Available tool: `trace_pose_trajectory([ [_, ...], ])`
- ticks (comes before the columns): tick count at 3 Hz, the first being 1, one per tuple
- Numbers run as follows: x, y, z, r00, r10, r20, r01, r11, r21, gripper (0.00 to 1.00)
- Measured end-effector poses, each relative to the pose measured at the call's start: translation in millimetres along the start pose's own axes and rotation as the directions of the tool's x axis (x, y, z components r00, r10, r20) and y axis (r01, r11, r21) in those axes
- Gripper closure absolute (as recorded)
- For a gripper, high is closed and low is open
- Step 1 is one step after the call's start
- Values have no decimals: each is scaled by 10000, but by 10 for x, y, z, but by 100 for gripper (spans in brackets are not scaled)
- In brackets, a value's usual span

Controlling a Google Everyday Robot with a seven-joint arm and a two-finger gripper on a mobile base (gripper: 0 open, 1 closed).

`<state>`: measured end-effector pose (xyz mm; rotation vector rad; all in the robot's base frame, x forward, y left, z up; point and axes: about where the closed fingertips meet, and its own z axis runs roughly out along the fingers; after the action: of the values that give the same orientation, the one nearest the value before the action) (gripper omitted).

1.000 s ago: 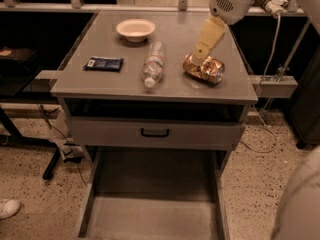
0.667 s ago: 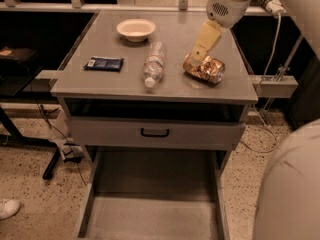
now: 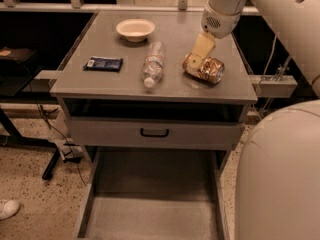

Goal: Place orange can into middle drawer

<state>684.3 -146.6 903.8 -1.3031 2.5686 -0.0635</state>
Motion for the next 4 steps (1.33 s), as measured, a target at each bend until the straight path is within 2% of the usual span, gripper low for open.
trace_pose_trajectory([
  [4,186,-252,638,9978,32,-663,-62,9990,-451,0],
])
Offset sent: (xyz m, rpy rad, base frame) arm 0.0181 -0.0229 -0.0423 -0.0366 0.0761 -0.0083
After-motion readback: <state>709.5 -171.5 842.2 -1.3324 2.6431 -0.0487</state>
